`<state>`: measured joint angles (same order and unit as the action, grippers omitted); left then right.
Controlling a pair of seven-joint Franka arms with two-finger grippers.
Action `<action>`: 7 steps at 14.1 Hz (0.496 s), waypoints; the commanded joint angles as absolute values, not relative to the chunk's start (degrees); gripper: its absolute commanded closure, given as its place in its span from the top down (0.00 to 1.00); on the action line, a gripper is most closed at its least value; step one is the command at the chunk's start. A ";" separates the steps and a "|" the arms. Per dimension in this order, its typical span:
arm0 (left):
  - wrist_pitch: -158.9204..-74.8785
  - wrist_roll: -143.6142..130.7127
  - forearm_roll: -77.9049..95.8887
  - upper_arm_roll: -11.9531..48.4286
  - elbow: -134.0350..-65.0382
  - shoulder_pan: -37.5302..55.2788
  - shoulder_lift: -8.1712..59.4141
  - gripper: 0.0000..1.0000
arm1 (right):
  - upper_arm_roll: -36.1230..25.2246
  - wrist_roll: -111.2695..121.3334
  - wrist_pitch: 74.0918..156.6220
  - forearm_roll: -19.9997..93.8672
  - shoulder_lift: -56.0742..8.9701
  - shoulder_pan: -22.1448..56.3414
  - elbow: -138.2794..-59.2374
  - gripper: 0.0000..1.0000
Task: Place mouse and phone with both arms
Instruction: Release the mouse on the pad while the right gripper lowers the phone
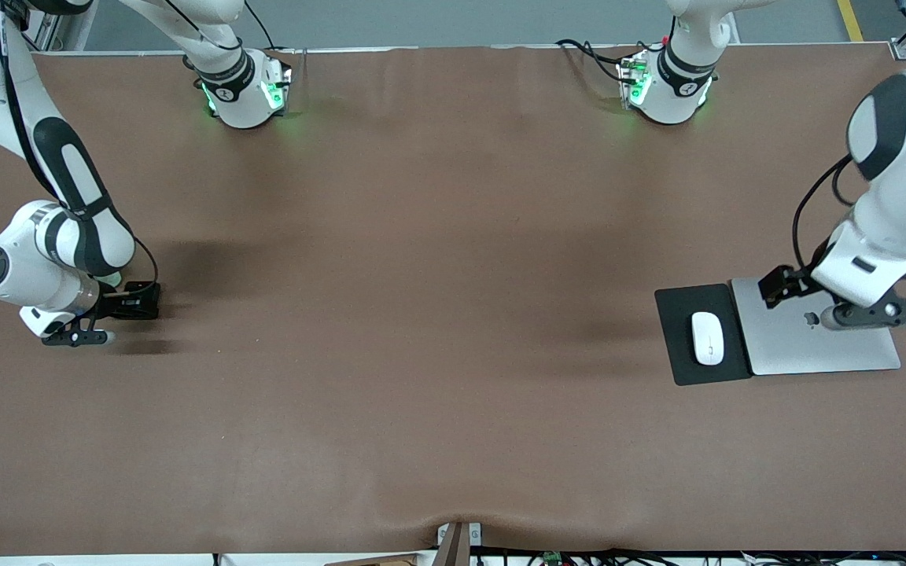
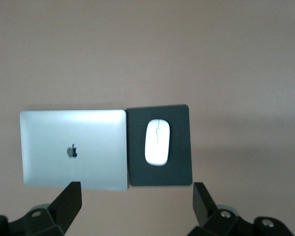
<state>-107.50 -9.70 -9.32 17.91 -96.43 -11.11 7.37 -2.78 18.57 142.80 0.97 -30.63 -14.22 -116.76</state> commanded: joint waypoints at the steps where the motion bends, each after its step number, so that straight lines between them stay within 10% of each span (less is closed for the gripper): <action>1: -100.84 -7.21 -6.51 18.37 -92.48 -11.78 5.46 1.00 | -1.76 18.37 142.38 0.35 -29.71 -14.50 -116.98 1.00; 7: -88.87 -6.95 -4.93 18.37 -84.99 -11.16 3.62 1.00 | -1.67 11.44 141.86 0.35 -23.31 -5.99 -115.49 1.00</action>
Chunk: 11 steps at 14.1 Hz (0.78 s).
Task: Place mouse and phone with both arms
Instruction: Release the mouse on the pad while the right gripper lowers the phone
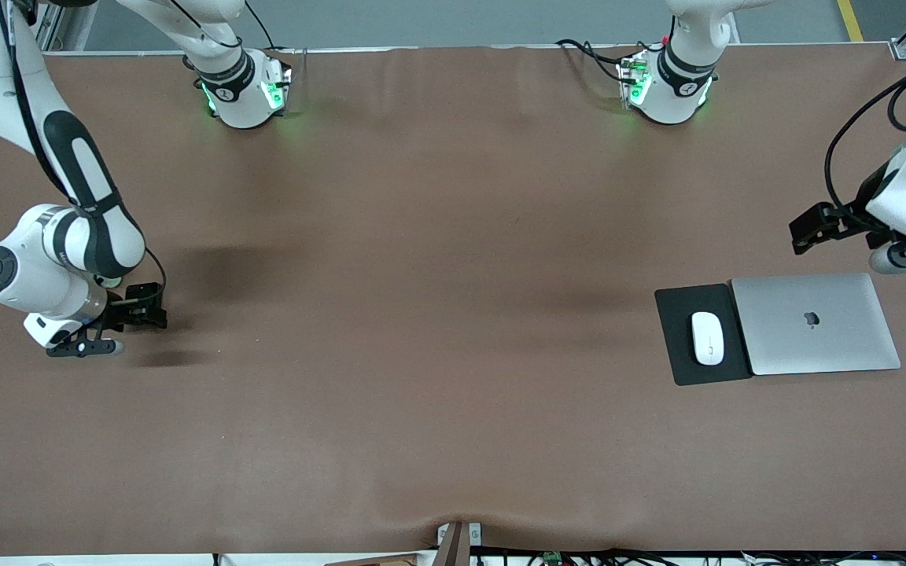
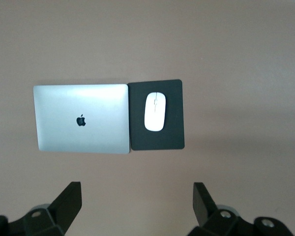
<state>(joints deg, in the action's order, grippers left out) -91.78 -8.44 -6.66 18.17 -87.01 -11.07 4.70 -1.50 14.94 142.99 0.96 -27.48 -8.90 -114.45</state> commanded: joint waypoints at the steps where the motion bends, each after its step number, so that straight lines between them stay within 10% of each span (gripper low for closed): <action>1: -88.68 -5.81 -4.14 17.67 -85.34 -10.64 2.30 1.00 | -1.58 10.64 140.29 0.35 -21.72 -5.45 -115.40 1.00; 5: -85.44 -4.66 -3.87 7.14 -85.52 -0.02 -0.08 1.00 | -1.49 7.48 123.44 0.35 -14.78 -2.56 -109.09 1.00; 11: -84.20 -4.83 -2.29 7.03 -85.61 -0.26 -0.70 1.00 | -1.41 5.45 108.04 0.35 -4.33 -1.41 -103.01 1.00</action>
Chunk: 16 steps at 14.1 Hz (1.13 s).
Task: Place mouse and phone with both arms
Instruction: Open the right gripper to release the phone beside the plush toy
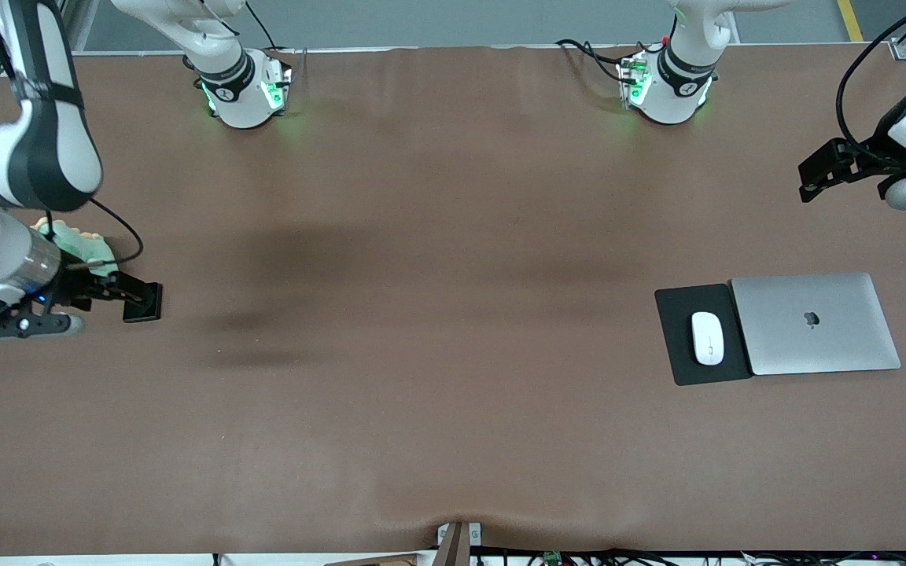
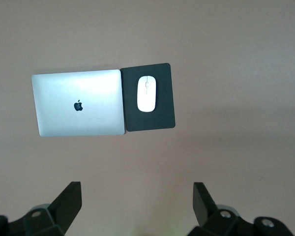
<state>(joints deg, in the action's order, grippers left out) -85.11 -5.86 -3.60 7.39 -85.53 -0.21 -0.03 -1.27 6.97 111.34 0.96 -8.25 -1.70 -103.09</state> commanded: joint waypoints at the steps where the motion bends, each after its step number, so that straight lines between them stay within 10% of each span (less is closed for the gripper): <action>1: -84.20 -4.92 -2.29 7.12 -85.61 -0.26 -0.62 1.00 | -1.49 5.36 105.76 0.35 -2.74 -1.67 -102.66 1.00; 16: -83.06 -4.66 -2.29 7.38 -85.34 0.00 -0.18 1.00 | -2.90 0.17 87.27 1.05 2.99 -2.55 -93.34 1.00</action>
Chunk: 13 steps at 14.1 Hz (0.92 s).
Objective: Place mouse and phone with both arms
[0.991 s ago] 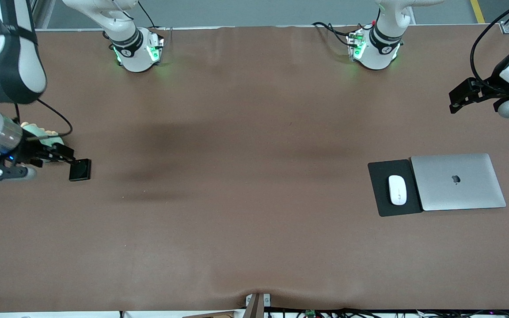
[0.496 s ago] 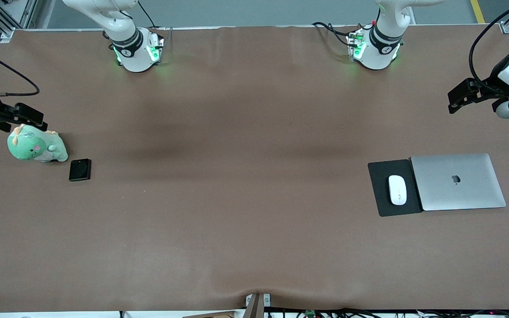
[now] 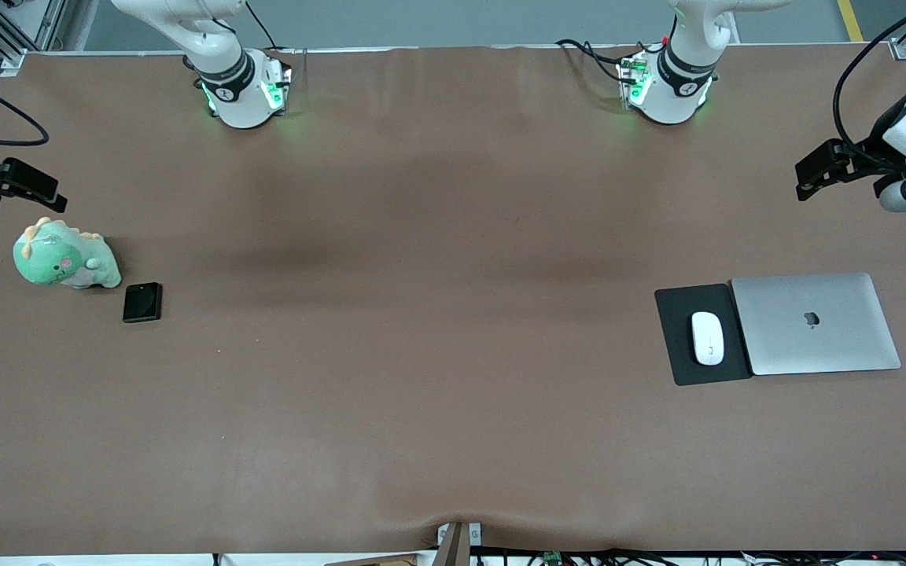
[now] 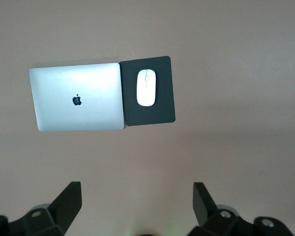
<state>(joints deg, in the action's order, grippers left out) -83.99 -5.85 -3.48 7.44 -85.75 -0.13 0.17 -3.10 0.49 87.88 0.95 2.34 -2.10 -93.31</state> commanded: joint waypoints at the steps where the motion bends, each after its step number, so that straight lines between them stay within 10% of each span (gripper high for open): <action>1: -83.06 -4.75 -2.29 7.30 -85.25 0.09 -0.18 1.00 | -2.90 0.09 87.36 1.05 2.90 -2.64 -93.34 1.00; 13: -83.23 -4.75 -2.37 7.29 -85.08 0.09 1.05 1.00 | -2.72 0.18 87.36 1.05 2.64 -2.20 -93.34 1.00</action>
